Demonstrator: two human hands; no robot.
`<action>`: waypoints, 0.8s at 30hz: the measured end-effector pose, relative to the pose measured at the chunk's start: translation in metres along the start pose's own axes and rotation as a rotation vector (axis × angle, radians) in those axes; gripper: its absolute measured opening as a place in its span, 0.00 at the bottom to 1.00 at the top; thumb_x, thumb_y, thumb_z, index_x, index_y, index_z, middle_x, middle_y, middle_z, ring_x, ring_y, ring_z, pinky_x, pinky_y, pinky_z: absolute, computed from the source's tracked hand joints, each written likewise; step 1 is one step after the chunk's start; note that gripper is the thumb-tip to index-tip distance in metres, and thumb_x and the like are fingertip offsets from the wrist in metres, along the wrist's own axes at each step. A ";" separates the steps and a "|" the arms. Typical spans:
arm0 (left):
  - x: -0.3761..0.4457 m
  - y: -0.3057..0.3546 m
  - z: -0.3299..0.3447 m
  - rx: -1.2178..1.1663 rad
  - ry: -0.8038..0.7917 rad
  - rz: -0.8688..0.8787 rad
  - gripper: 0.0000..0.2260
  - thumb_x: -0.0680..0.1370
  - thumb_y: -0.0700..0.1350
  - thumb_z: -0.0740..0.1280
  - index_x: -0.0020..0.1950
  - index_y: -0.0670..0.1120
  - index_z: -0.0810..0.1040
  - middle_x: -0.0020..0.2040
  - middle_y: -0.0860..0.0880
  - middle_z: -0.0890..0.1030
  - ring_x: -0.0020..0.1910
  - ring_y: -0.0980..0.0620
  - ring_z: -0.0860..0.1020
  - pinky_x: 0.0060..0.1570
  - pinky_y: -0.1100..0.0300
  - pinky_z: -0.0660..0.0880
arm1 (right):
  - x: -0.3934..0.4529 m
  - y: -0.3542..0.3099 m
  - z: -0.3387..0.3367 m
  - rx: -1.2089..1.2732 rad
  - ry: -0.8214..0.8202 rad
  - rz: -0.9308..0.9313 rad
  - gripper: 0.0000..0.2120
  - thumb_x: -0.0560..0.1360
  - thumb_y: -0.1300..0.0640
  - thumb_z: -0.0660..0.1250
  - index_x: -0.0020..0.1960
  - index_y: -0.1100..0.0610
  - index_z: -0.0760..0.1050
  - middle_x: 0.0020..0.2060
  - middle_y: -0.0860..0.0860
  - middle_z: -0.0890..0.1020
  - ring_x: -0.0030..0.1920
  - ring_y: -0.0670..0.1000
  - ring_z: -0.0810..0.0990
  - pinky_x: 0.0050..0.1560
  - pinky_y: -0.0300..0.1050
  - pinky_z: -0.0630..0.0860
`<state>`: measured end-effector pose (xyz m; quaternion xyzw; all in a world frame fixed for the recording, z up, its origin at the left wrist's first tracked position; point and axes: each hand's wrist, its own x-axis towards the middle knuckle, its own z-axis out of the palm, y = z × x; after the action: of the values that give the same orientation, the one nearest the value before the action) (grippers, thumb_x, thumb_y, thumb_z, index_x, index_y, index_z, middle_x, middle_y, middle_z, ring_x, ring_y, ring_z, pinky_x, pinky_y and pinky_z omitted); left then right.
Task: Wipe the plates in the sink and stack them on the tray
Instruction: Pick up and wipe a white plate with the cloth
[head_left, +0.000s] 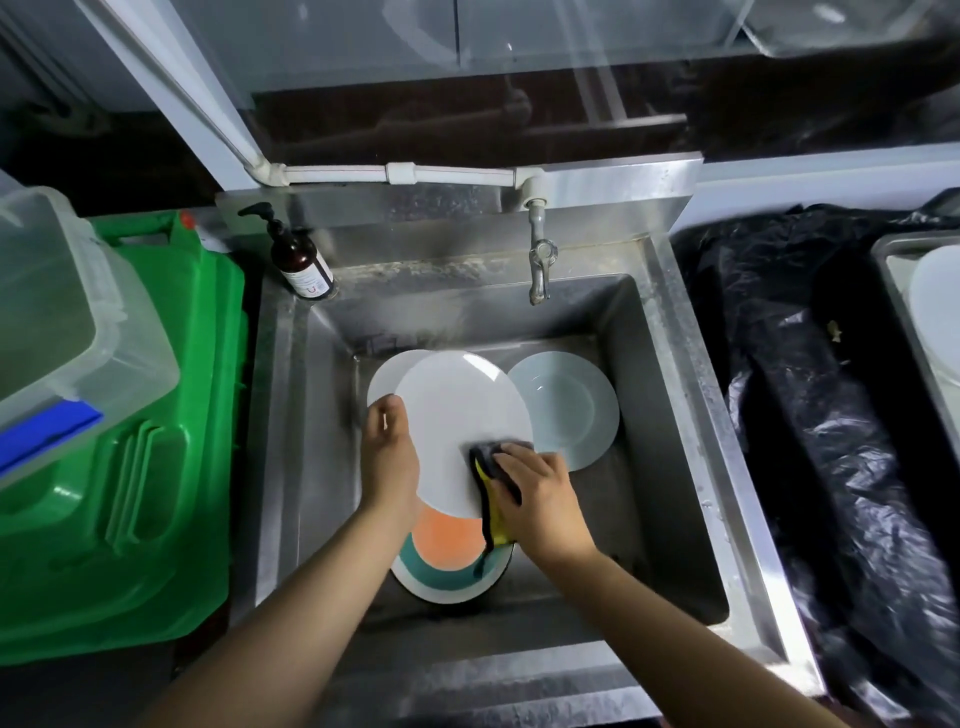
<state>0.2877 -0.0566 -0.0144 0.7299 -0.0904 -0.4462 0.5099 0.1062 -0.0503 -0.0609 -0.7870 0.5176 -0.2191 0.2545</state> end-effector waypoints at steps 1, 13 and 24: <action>0.000 -0.003 -0.002 0.009 -0.011 -0.002 0.16 0.70 0.70 0.59 0.50 0.65 0.76 0.58 0.51 0.81 0.58 0.46 0.80 0.62 0.41 0.77 | 0.004 0.003 -0.001 -0.003 -0.003 0.009 0.12 0.76 0.56 0.72 0.59 0.55 0.82 0.60 0.48 0.82 0.49 0.58 0.75 0.53 0.47 0.75; 0.005 -0.014 -0.017 -0.038 -0.055 -0.125 0.17 0.85 0.55 0.56 0.63 0.44 0.74 0.52 0.47 0.82 0.45 0.47 0.81 0.35 0.58 0.78 | 0.066 0.032 -0.057 1.056 -0.188 0.938 0.15 0.79 0.47 0.67 0.53 0.59 0.83 0.46 0.56 0.86 0.50 0.58 0.84 0.51 0.45 0.80; 0.032 -0.002 0.001 0.480 -0.068 -0.093 0.22 0.80 0.61 0.59 0.68 0.50 0.75 0.66 0.46 0.79 0.55 0.46 0.79 0.61 0.46 0.78 | 0.048 0.028 -0.081 0.837 -0.314 0.667 0.12 0.75 0.64 0.70 0.58 0.57 0.79 0.50 0.56 0.86 0.52 0.59 0.84 0.57 0.55 0.80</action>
<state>0.3047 -0.0746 -0.0342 0.8180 -0.1774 -0.4594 0.2973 0.0549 -0.1182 -0.0118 -0.4357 0.5633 -0.1937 0.6748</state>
